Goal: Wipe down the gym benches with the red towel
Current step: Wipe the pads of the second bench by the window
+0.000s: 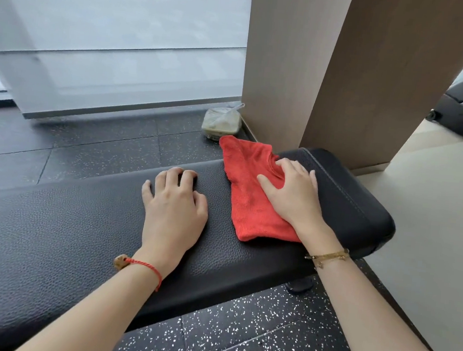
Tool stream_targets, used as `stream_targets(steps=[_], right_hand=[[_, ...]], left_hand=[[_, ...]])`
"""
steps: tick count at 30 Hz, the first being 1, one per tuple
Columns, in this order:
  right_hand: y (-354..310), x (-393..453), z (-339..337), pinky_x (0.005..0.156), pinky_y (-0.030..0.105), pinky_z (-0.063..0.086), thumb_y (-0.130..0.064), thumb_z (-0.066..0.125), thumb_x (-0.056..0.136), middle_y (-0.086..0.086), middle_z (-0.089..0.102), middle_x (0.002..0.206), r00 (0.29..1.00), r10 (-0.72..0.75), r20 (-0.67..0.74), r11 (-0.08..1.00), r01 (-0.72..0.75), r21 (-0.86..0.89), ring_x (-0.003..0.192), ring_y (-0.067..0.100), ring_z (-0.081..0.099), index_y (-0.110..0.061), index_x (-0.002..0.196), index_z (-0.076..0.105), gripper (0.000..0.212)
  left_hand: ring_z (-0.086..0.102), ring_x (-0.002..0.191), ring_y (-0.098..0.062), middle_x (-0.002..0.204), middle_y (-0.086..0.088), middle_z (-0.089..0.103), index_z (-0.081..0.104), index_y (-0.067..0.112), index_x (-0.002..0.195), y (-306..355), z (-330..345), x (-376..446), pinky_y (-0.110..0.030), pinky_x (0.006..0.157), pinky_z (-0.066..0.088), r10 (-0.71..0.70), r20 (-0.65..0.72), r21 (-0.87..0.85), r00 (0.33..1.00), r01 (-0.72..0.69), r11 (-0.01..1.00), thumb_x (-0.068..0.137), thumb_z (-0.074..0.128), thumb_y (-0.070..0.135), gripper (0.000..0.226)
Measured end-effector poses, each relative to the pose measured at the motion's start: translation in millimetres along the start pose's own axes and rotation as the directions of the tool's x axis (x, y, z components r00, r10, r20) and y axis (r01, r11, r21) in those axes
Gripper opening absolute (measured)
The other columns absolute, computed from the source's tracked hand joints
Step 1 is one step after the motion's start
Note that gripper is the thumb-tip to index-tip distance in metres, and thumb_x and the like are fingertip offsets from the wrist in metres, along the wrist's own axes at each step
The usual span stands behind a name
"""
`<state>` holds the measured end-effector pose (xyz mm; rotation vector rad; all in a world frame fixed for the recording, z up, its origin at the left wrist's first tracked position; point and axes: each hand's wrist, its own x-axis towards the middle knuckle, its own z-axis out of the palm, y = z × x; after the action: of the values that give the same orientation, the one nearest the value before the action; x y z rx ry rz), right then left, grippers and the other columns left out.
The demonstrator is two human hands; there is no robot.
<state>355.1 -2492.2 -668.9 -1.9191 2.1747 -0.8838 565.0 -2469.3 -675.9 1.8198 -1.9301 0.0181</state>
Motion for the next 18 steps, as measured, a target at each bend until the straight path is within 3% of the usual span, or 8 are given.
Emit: stream_targets(steps=[3, 6, 12, 18], right_hand=[[-1.8, -1.7, -1.4, 0.106, 0.046, 0.035, -0.040, 0.066, 0.085, 0.002, 0.064, 0.099, 0.995, -0.062, -0.079, 0.994, 0.068, 0.082, 0.107, 0.026, 0.056, -0.015, 0.094, 0.058, 0.028], [-2.2, -3.6, -3.7, 0.091, 0.042, 0.043, -0.036, 0.069, 0.083, -0.003, 0.055, 0.086, 0.991, -0.082, -0.103, 0.987, 0.095, 0.127, 0.099, 0.028, 0.056, -0.018, 0.081, 0.048, 0.028], [-0.9, -5.9, -5.8, 0.083, 0.036, 0.044, -0.036, 0.068, 0.085, 0.004, 0.065, 0.094, 0.988, -0.089, -0.125, 0.969, 0.115, 0.219, 0.095, 0.027, 0.059, -0.014, 0.095, 0.057, 0.026], [-26.3, -16.3, -12.8, 0.071, 0.041, 0.049, -0.033, 0.065, 0.089, -0.002, 0.064, 0.074, 0.978, -0.092, -0.189, 0.956, 0.139, 0.259, 0.071, 0.026, 0.063, -0.016, 0.094, 0.050, 0.024]], left_hand=[[0.042, 0.125, -0.027, 0.130, -0.004, 0.052, 0.055, 0.019, 0.121, -0.3, 0.5, -0.7, -0.053, 0.111, 0.027, -0.001, -0.007, 0.003, 1.000, 0.001, 1.000, 0.088, 0.049, 0.025, 0.033], [0.043, 0.125, -0.027, 0.130, -0.004, 0.053, 0.055, 0.020, 0.121, -0.9, 0.7, -0.8, -0.053, 0.111, 0.027, -0.001, -0.011, 0.000, 1.000, 0.001, 1.000, 0.088, 0.050, 0.025, 0.033], [0.043, 0.125, -0.026, 0.129, -0.003, 0.054, 0.057, 0.020, 0.121, 0.9, -0.2, -0.2, -0.051, 0.112, 0.026, -0.004, -0.012, -0.017, 1.000, 0.004, 1.000, 0.088, 0.050, 0.026, 0.034], [0.041, 0.128, -0.024, 0.130, -0.001, 0.055, 0.058, 0.020, 0.121, 1.5, -4.0, -1.5, -0.050, 0.116, 0.020, -0.014, 0.019, -0.084, 1.000, 0.016, 0.996, 0.089, 0.049, 0.025, 0.034]])
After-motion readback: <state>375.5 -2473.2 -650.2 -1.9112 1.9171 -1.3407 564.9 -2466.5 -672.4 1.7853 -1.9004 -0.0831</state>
